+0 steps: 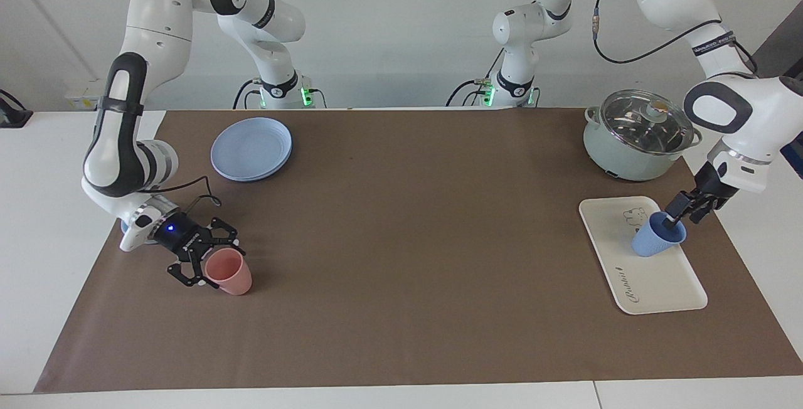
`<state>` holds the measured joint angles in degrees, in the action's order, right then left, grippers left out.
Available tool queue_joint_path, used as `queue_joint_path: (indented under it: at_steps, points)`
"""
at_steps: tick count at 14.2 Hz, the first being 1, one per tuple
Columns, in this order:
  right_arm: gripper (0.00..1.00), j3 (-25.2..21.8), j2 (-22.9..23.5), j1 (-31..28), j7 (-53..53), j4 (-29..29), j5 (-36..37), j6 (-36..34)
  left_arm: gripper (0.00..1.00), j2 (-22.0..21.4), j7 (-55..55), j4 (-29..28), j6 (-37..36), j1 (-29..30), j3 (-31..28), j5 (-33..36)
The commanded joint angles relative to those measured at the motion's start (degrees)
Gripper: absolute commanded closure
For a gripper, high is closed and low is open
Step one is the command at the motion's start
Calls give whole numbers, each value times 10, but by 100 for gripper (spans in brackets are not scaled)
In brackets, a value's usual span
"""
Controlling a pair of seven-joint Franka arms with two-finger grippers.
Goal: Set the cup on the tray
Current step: 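Lower the cup onto the cream tray and open the left gripper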
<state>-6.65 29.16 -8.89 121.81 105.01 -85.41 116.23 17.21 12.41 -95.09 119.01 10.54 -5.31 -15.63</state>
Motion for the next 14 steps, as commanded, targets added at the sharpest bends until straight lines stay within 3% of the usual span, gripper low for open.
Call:
queue_joint_path:
  at_steps: [1, 6, 9, 14]
  points:
    - [0, 8, -15, -10, 17, 13, -15, -6, 0, 5, -81, 66, -88, -54, -5, 75]
    - [0, 8, -40, -13, -24, 9, -12, -21, 0, -24, -122, 118, -243, -140, -5, 162]
    - [0, 5, -83, -6, -103, 10, 17, -15, 0, -88, -122, 119, -314, -159, 3, 176]
    - [0, 5, -169, 5, -308, 6, 188, -1, 0, -144, -123, 85, -360, -143, 65, 196]
